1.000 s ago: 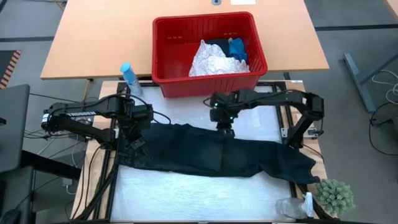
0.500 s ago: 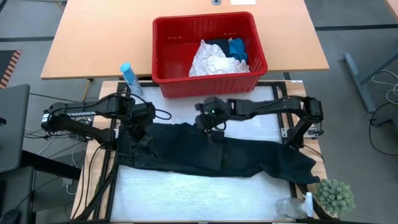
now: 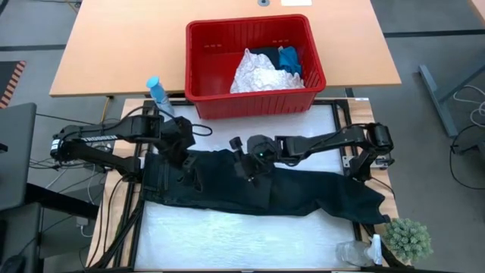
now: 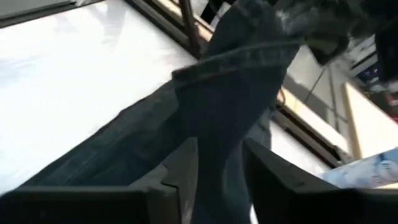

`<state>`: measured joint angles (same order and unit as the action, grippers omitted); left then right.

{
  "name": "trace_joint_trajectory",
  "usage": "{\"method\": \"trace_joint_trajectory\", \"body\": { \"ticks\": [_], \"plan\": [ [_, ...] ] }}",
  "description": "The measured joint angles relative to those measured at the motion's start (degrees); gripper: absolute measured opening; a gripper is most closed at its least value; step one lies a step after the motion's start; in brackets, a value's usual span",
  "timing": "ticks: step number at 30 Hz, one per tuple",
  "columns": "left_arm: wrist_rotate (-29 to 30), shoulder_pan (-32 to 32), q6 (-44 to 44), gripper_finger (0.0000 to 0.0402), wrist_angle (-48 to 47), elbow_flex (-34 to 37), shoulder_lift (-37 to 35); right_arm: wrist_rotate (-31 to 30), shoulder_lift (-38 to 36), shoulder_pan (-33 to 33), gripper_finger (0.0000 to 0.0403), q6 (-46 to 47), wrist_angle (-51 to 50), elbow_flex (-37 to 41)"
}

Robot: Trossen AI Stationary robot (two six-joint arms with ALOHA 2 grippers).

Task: Fold Laundry from Bin
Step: Fold the black pants from the red bin

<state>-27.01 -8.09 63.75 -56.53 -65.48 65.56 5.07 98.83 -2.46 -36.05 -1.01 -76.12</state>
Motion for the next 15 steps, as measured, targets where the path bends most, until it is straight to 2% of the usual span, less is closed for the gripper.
{"method": "trace_joint_trajectory", "body": {
  "ticks": [7,15],
  "plan": [
    [-0.05,-2.9,4.21,0.0,10.44,-0.01,0.0,-6.26,0.0,-1.48,0.0231,3.87,3.33,0.0],
    [-0.04,-6.07,5.95,0.0,18.07,-0.01,0.0,-16.5,0.0,-3.7,0.0244,12.79,3.18,0.0]
  ]
}}
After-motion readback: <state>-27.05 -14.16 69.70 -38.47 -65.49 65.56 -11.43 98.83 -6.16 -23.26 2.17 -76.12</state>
